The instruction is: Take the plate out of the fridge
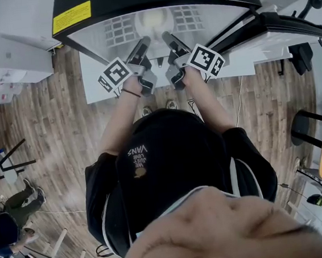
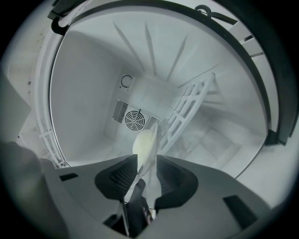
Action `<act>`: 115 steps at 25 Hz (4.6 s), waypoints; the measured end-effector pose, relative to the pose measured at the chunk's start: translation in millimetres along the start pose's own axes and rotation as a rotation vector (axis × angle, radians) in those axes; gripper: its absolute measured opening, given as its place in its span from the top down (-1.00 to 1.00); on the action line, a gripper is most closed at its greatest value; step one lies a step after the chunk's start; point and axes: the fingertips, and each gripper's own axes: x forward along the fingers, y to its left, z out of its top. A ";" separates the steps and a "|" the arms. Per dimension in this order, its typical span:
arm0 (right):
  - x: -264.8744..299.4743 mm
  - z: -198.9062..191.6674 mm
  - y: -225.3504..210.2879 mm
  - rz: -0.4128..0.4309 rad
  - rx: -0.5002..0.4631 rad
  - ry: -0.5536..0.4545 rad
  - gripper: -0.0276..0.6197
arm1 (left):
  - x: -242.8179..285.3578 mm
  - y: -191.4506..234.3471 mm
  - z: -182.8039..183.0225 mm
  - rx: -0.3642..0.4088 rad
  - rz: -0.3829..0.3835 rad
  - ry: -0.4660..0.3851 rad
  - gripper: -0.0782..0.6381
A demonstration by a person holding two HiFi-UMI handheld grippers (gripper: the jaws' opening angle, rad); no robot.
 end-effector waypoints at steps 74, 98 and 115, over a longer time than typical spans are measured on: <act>-29.4 -29.7 13.2 0.022 0.005 -0.009 0.74 | -32.8 -12.5 -21.6 0.005 -0.067 0.051 0.64; -42.6 -71.3 33.5 -0.001 0.009 -0.094 0.74 | -75.9 -13.4 -18.4 0.035 -0.111 0.147 0.65; -62.2 -86.8 35.3 -0.009 0.005 -0.103 0.74 | -93.9 -15.7 -34.3 0.030 -0.125 0.159 0.65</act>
